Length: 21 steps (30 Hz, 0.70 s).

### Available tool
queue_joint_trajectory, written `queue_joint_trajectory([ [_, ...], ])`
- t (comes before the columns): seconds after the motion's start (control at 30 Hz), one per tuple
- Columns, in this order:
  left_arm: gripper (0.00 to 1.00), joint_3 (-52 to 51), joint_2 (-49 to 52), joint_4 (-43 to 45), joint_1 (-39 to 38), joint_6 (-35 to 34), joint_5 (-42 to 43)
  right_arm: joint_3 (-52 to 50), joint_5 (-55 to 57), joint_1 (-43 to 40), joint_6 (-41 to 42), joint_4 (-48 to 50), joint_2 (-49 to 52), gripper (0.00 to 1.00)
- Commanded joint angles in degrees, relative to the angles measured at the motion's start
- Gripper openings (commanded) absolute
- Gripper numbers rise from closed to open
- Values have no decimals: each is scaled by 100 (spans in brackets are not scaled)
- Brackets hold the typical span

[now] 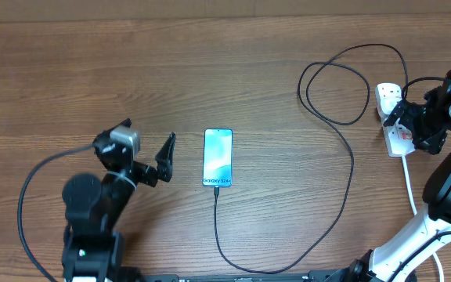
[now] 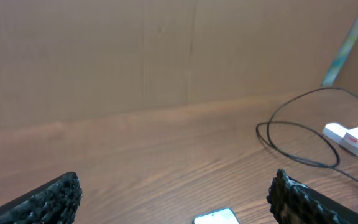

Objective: Plug charger to phone and switch on socket

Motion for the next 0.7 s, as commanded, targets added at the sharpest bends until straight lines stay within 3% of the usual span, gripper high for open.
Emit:
queue_joint_trajectory([
  [0.0, 100, -511, -603, 490, -15, 90, -24, 149, -52, 20, -24, 13, 42, 100],
  [0.13, 100, -1051, -1279, 1058, -15, 76, -221, 149, -52, 20, -22, 13, 42, 100],
  [0.37, 100, -1790, -2555, 1123, -15, -918, -1248, 149, -52, 20, -24, 13, 42, 100],
  [0.67, 99, -2352, -3482, 1174, 20, -925, -1447, 149, -52, 20, -22, 13, 42, 100],
])
